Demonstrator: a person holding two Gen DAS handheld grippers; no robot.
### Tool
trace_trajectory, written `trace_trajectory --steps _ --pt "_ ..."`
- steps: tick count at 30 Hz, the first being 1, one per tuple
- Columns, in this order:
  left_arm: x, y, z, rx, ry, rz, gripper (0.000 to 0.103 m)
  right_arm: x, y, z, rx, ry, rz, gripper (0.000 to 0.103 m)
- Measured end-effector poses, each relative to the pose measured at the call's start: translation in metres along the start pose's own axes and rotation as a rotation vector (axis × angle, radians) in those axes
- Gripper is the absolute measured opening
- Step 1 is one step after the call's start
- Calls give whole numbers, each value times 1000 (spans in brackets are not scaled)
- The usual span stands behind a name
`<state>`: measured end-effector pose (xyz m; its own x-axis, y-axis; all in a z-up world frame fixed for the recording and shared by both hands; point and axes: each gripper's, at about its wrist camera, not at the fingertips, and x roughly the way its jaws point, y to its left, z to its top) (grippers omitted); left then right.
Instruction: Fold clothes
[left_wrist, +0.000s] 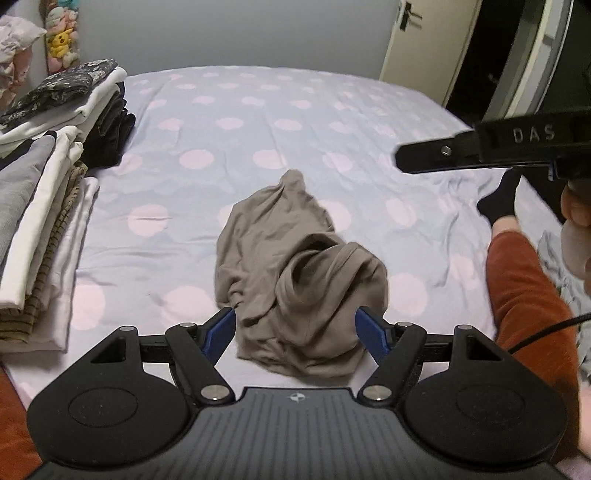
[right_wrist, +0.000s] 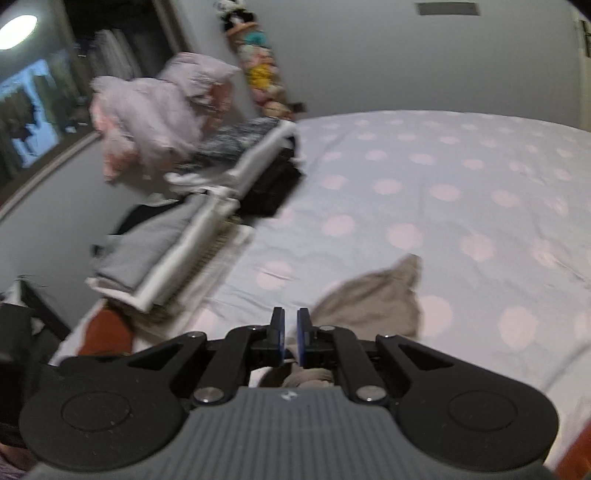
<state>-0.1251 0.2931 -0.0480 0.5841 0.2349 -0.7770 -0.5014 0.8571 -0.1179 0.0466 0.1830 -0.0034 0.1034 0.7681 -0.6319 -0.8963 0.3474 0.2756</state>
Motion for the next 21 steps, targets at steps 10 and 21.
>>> trace_trajectory --steps 10,21 --pt "19 14 0 113 63 59 84 22 -8 -39 83 147 27 30" --pt "32 42 3 53 78 54 83 102 11 -74 192 295 -32 41"
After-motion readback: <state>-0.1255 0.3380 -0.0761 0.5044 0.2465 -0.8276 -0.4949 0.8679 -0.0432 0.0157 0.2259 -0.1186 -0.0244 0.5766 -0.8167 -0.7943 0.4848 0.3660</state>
